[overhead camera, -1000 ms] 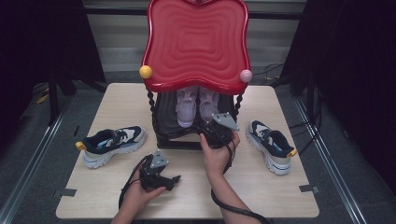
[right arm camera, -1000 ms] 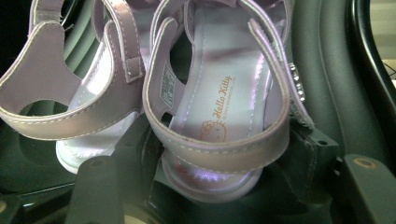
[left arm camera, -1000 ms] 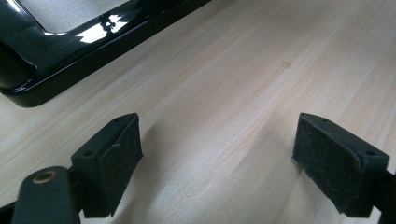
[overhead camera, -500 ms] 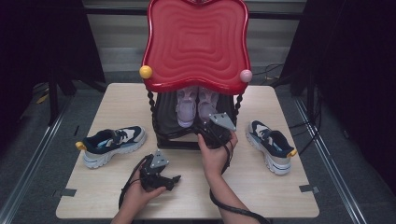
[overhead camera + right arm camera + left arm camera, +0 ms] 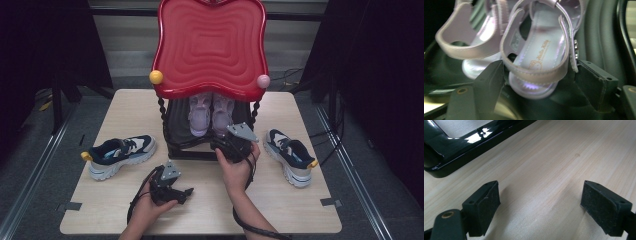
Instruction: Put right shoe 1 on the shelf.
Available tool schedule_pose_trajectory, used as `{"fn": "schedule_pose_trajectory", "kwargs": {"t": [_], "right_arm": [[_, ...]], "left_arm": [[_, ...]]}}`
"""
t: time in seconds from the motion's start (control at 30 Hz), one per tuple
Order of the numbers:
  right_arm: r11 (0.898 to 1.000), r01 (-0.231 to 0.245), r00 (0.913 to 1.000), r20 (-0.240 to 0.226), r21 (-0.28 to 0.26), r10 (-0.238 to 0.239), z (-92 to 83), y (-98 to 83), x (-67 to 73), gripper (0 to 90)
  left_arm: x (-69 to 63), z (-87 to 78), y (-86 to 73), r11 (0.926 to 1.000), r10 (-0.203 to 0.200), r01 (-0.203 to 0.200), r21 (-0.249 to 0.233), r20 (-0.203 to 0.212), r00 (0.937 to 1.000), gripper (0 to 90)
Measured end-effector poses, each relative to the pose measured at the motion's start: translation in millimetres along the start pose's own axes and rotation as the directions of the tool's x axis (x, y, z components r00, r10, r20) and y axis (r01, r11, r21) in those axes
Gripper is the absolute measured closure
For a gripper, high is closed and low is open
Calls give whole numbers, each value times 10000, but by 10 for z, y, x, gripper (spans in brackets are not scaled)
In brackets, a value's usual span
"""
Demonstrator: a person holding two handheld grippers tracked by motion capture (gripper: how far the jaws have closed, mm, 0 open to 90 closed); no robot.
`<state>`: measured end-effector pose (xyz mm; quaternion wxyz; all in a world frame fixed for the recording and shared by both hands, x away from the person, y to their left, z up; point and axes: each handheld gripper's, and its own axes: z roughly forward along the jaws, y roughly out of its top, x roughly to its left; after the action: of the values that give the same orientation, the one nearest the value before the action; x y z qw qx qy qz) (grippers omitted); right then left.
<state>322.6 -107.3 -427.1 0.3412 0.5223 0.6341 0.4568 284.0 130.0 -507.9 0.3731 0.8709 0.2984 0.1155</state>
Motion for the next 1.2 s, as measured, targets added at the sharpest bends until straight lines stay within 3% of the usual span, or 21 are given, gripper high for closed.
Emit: {"fn": "schedule_pose_trajectory", "kwargs": {"t": [0.2,0.37,0.4,0.5,0.77,0.9,1.07,1.2], "right_arm": [[9993,349,9985,-432,111,-344,-133,-49,-37,222],[9989,352,9925,-1180,301,-314,-246,-122,-92,219],[9988,307,9879,-1534,388,-244,-293,-158,-119,220],[9979,432,9882,-1492,473,-357,-338,-203,-148,220],[9951,853,9789,-1904,497,-743,-500,-285,-254,213],[9920,1146,9673,-2335,538,-991,-583,-334,-280,210],[9872,1342,9420,-3204,862,-1001,-664,-432,-327,197],[9804,1670,9244,-3625,1044,-1189,-712,-532,-384,186]], "left_arm": [[0,0,0,10000,4,-4,4,-2,10000,149],[1,-1,0,10000,16,-16,13,-5,10000,149],[1,-1,0,10000,16,-16,11,-3,10000,149],[0,0,0,10000,9,-9,10,-3,10000,149],[1,0,0,10000,16,-16,9,-9,10000,150],[2,0,1,10000,31,-31,-3,-16,10000,150],[1,-1,0,10000,18,-18,9,-11,10000,150],[2,0,1,10000,34,-34,-4,-16,10000,150]]}}
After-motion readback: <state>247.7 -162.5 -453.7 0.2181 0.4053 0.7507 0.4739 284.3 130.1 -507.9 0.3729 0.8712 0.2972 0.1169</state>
